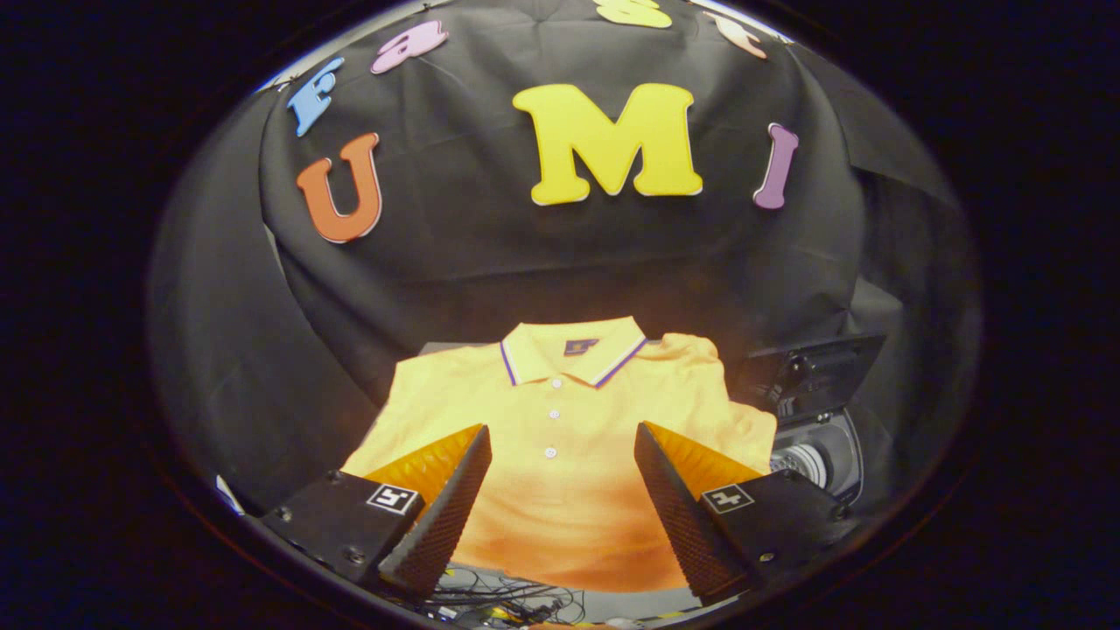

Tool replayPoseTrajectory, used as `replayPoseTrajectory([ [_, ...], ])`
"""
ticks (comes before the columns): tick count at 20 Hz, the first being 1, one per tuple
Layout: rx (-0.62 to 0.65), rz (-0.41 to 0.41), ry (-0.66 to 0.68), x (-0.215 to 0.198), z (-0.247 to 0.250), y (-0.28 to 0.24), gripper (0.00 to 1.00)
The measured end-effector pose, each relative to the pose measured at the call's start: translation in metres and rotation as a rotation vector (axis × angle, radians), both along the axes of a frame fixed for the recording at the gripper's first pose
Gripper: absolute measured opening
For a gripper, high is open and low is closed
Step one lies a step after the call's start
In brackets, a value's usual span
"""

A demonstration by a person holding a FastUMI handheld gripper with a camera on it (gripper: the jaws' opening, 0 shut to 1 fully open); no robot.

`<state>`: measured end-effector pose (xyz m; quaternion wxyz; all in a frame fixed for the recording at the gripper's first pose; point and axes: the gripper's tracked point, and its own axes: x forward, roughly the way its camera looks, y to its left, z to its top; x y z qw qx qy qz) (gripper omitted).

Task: Put the clothes into the washing machine and then close the washing machine lid.

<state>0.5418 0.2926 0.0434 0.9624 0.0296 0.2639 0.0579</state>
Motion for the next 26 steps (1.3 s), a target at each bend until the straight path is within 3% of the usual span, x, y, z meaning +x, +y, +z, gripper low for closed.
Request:
replayPoseTrajectory([
  [6, -0.030, -0.010, 0.170, 0.015, -0.065, 0.017, 1.00],
  [7, -0.057, -0.015, 0.106, 0.021, -0.059, 0.016, 1.00],
  [9, -0.108, -0.015, 0.112, 0.021, -0.064, 0.017, 0.99],
  [14, -0.102, -0.017, 0.206, 0.020, -0.064, 0.018, 0.99],
  [19, -0.114, -0.028, 0.251, 0.021, -0.061, 0.013, 0.89],
  [23, -0.141, 0.015, 0.230, 0.026, -0.060, 0.008, 0.40],
  [26, -0.167, 0.064, 0.201, 0.031, -0.059, 0.004, 0.10],
])
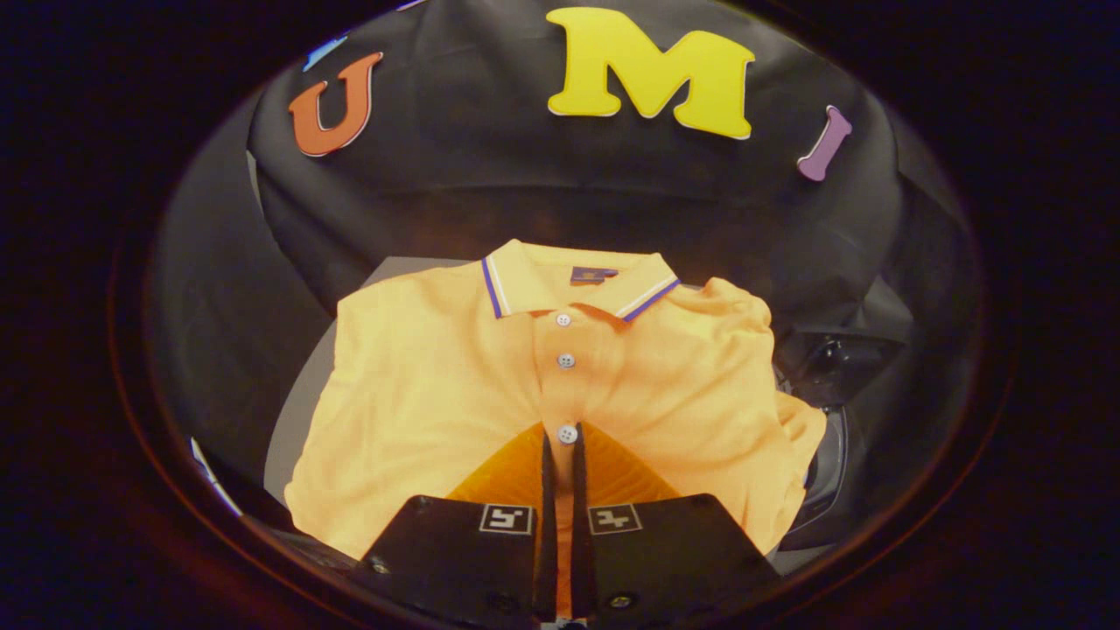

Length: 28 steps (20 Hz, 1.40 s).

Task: Put the clothes into the washing machine and then close the washing machine lid.

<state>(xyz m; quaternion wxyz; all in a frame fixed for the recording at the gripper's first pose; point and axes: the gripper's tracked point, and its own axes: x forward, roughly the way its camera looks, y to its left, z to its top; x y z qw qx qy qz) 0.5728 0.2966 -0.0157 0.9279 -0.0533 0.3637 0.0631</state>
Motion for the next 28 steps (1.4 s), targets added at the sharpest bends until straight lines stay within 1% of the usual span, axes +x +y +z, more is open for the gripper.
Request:
replayPoseTrajectory([
  [3, 0.014, 0.095, -0.028, -0.008, -0.001, -0.002, 0.06],
  [7, 0.091, 0.163, -0.088, -0.027, 0.006, -0.011, 0.05],
  [10, 0.150, 0.206, -0.156, -0.049, 0.021, -0.017, 0.05],
  [14, 0.235, 0.260, -0.272, -0.100, 0.055, -0.025, 0.05],
  [18, 0.292, 0.287, -0.399, -0.148, 0.098, -0.041, 0.05],
  [21, 0.300, 0.297, -0.495, -0.185, 0.131, -0.060, 0.04],
  [26, 0.298, 0.266, -0.599, -0.227, 0.174, -0.097, 0.04],
  [28, 0.297, 0.236, -0.629, -0.243, 0.186, -0.118, 0.05],
])
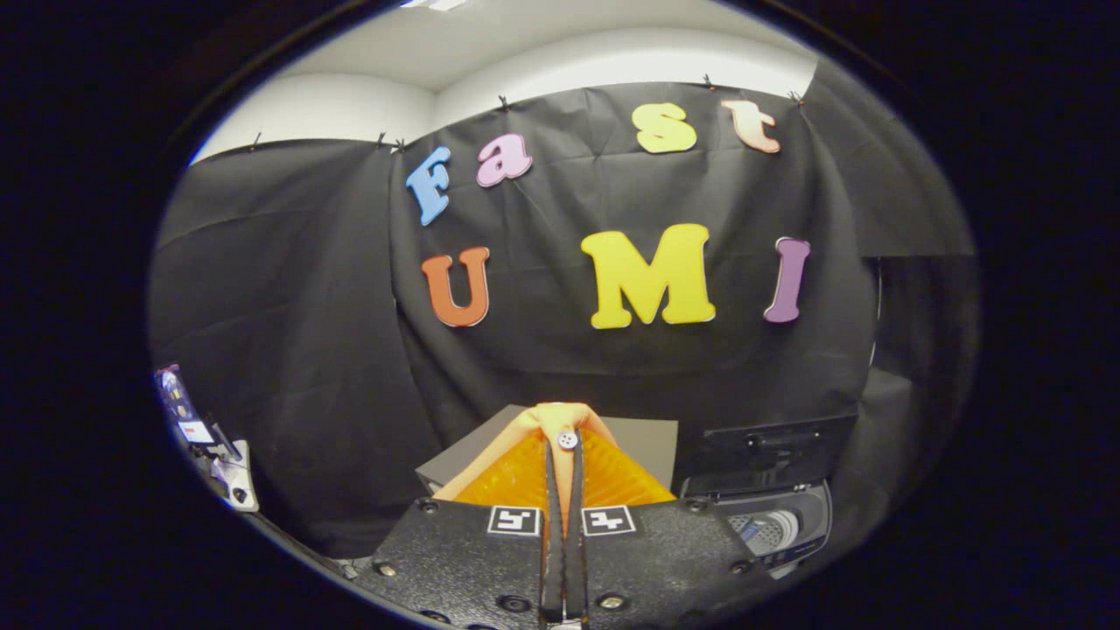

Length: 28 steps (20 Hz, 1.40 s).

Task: Put the clothes into the washing machine and then close the washing machine lid.

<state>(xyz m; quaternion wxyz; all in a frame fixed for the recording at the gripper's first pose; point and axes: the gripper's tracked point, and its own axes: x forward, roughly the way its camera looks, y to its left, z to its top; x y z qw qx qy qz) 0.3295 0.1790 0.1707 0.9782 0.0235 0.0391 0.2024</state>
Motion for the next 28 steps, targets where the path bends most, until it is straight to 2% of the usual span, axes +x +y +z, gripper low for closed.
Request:
replayPoseTrajectory([
  [5, 0.011, -0.084, -0.053, -0.023, 0.033, -0.058, 0.05],
  [12, 0.028, -0.221, -0.064, -0.012, 0.054, -0.173, 0.05],
  [19, 0.001, -0.262, 0.025, 0.054, 0.021, -0.249, 0.04],
  [28, -0.054, -0.213, 0.226, 0.160, -0.091, -0.268, 0.04],
])
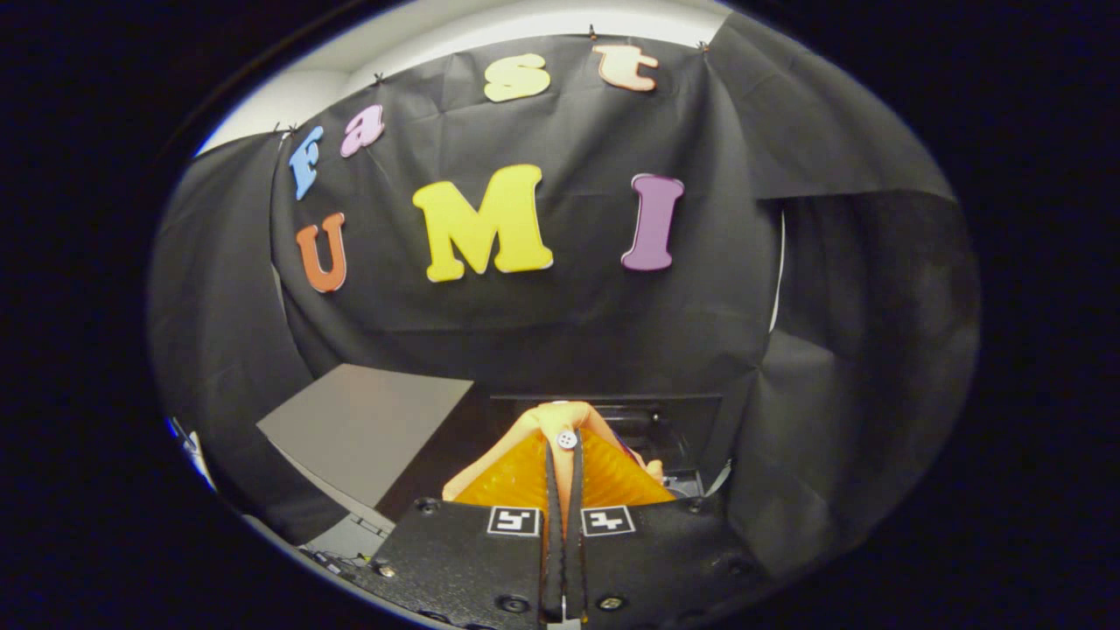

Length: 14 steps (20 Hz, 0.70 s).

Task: Put the clothes into the washing machine and then close the washing machine lid.

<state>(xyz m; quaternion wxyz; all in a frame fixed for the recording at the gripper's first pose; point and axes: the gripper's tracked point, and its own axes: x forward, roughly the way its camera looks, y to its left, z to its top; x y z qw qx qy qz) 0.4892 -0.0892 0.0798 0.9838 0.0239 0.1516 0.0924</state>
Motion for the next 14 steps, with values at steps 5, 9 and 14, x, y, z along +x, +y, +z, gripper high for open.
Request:
replayPoseTrajectory([
  [5, -0.041, 0.012, 0.137, 0.051, -0.082, 0.000, 0.04],
  [9, -0.076, 0.009, 0.246, 0.087, -0.141, 0.001, 0.05],
  [14, -0.100, -0.017, 0.369, 0.104, -0.207, -0.003, 0.04],
])
